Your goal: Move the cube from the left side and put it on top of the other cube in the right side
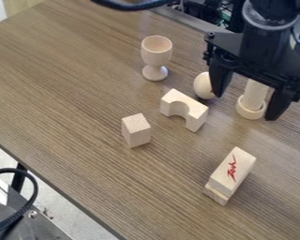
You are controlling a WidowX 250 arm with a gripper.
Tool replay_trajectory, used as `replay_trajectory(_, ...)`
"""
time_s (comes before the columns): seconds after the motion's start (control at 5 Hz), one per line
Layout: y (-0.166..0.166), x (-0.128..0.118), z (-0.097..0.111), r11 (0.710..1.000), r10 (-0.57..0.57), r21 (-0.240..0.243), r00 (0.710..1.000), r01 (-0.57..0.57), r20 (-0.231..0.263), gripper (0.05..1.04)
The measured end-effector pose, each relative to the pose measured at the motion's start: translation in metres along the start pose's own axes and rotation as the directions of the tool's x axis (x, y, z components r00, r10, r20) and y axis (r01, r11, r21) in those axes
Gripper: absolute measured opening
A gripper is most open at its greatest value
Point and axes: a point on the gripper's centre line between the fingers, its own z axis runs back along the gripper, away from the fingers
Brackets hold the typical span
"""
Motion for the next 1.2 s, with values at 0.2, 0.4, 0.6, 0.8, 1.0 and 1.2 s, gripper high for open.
replay_trajectory(0.2, 0.003, -0.005, -0.007, 1.0, 0.003, 0.014, 1.0, -0.002, -0.028, 1.0)
replay_trajectory(0.4, 0.017, -0.006, -0.011, 0.993, 0.106, 0.05, 0.993, -0.104, -0.042, 1.0)
replay_trajectory(0.6, 0.039, -0.005, -0.01, 0.967, 0.245, 0.084, 0.969, -0.241, -0.033, 1.0)
replay_trajectory(0.8, 0.063, -0.006, -0.007, 0.908, 0.408, 0.111, 0.913, -0.404, -0.008, 1.0)
replay_trajectory(1.0, 0.083, -0.01, -0.006, 0.824, 0.556, 0.146, 0.831, -0.547, -0.023, 1.0)
replay_trajectory(1.2, 0.1, -0.014, -0.006, 0.753, 0.651, 0.165, 0.757, -0.636, -0.055, 1.0)
